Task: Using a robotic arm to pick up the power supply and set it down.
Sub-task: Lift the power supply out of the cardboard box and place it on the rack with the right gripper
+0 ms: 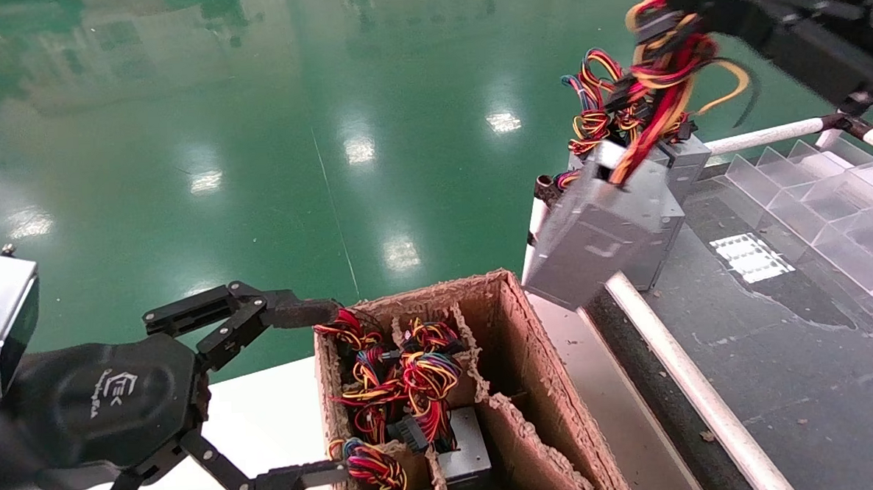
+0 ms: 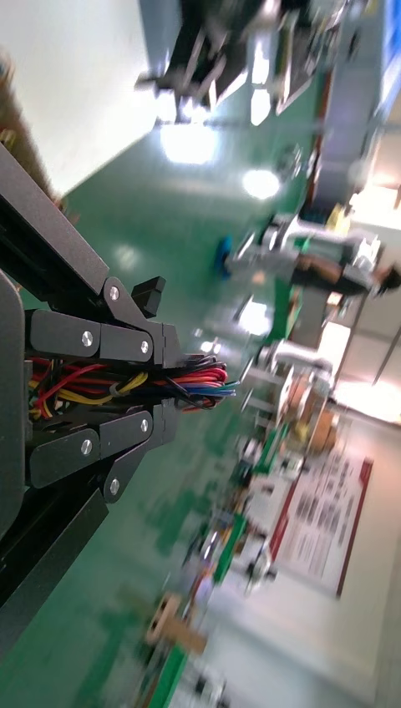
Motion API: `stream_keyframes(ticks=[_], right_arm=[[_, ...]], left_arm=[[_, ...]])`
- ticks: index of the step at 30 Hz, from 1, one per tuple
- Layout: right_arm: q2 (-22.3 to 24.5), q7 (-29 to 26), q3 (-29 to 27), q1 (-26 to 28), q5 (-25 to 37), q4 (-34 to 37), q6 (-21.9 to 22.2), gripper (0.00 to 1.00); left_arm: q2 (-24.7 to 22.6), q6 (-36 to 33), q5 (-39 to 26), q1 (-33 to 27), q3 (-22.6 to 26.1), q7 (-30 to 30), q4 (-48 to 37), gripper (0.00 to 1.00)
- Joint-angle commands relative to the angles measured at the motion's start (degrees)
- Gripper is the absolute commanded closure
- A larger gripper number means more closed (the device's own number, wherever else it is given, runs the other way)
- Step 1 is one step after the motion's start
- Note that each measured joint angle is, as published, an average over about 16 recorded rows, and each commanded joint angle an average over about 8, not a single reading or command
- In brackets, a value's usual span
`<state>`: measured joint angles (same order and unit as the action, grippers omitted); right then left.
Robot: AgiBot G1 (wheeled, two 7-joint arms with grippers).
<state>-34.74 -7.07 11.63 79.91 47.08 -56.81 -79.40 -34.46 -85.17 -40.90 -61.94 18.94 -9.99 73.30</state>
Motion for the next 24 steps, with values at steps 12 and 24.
stream_keyframes(ticks=[12,24], right_arm=[[6.67,3.88,0.07,0.96,3.39,11.61,-4.86,1.0],[8.52,6.83,1.26,2.9,7.25,21.13,-5.32,1.0]], left_arm=[[0.01,0.01,0.02,-0.01,0.03,0.02,0.0,0.0],[0.03,0.03,0.04,-0.02,0.06,0.03,0.0,0.0]])
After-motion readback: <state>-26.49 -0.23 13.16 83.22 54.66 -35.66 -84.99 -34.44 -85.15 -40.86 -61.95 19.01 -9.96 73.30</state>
